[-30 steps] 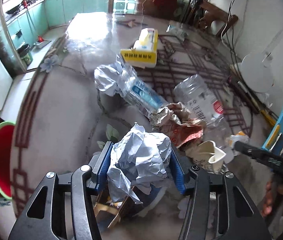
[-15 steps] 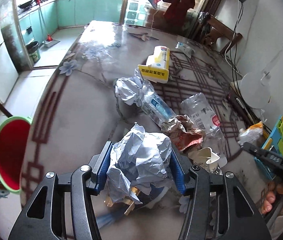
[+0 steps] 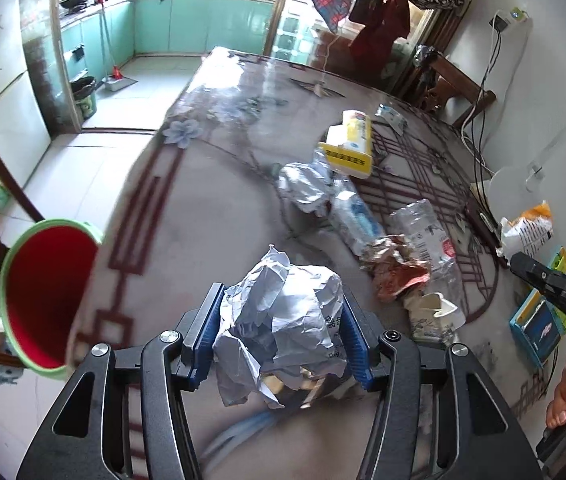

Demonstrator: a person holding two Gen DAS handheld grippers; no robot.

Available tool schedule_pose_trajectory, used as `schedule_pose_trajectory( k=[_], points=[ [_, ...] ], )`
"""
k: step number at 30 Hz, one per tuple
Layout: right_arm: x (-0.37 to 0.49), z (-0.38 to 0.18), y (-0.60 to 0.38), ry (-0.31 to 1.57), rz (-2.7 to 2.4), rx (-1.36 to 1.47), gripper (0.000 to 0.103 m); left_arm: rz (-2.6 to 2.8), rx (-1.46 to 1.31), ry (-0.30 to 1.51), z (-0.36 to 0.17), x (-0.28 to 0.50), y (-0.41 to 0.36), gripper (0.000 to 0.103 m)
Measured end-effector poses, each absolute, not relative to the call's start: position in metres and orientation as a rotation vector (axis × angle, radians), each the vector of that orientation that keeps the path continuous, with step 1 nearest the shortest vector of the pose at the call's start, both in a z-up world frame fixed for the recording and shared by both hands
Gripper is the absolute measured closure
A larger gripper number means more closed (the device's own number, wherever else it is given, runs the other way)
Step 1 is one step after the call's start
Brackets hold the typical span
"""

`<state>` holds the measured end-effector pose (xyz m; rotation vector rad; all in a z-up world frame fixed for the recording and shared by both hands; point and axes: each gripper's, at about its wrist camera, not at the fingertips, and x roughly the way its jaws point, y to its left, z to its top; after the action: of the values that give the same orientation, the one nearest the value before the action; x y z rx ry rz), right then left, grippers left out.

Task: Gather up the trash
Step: 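Lift the foil with the left gripper while the right grasps the orange snack wrapper, then move both grippers over the red bucket and release foil and wrapper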

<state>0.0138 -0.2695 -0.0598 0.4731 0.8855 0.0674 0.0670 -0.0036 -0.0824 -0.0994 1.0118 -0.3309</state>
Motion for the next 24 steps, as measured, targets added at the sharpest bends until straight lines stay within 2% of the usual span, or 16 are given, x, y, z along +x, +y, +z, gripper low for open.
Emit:
schedule_pose_trajectory(
  k=[13, 24],
  points=[
    [0.038, -0.050, -0.134, 0.919, 0.179, 0.391, 0.100, -0.254, -0.150, 1.029, -0.098, 0.082, 0.105, 0.050],
    [0.063, -0.064, -0.042, 0.966, 0.255, 0.370, 0.100, -0.171, -0.173, 1.070, -0.122, 0.096, 0.195, 0.050]
  ],
)
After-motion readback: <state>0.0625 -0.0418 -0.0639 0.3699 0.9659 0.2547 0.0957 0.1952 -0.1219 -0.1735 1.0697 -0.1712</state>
